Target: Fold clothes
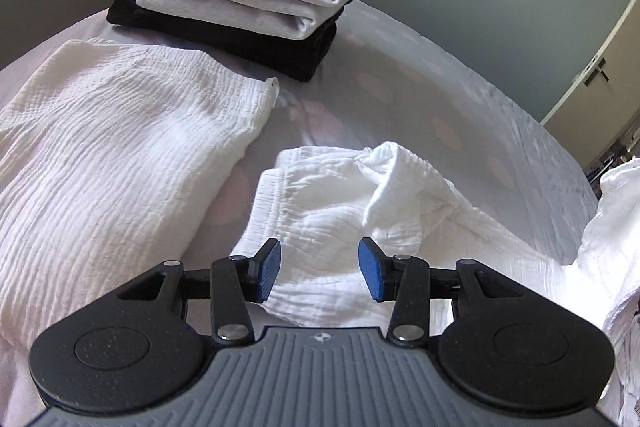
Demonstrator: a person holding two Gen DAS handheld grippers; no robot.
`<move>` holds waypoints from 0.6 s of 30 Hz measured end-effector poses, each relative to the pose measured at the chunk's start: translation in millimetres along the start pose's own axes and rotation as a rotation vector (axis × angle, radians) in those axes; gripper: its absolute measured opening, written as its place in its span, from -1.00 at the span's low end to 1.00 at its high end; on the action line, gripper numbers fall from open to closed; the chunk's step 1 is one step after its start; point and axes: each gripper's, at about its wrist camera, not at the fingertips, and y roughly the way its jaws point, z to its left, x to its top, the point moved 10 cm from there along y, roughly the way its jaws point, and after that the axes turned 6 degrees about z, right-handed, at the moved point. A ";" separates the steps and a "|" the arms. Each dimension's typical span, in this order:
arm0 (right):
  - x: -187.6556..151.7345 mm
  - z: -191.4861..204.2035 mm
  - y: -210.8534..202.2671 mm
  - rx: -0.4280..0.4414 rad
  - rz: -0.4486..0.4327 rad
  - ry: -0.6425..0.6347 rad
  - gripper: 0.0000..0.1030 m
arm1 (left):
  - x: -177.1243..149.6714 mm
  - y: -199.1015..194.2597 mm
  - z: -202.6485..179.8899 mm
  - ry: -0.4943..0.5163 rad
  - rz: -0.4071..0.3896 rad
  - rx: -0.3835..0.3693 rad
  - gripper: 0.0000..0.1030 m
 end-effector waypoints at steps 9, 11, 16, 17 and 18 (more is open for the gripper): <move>-5.5 174.3 55.4 0.166 0.054 -0.144 -0.78 | 13.4 -9.8 20.0 -0.080 -0.061 -0.014 -0.20; -15.8 205.8 78.1 0.193 0.087 -0.171 -0.78 | 14.7 -10.3 26.5 -0.110 -0.072 -0.016 -0.20; -53.6 259.0 140.8 0.219 0.191 -0.225 -0.77 | 18.7 -10.6 41.3 -0.162 -0.105 -0.001 -0.21; -61.0 262.9 151.5 0.221 0.210 -0.227 -0.77 | 19.8 -11.0 43.2 -0.171 -0.113 -0.003 -0.21; -68.4 266.7 162.2 0.224 0.229 -0.230 -0.73 | 20.7 -10.9 44.6 -0.177 -0.119 -0.005 -0.21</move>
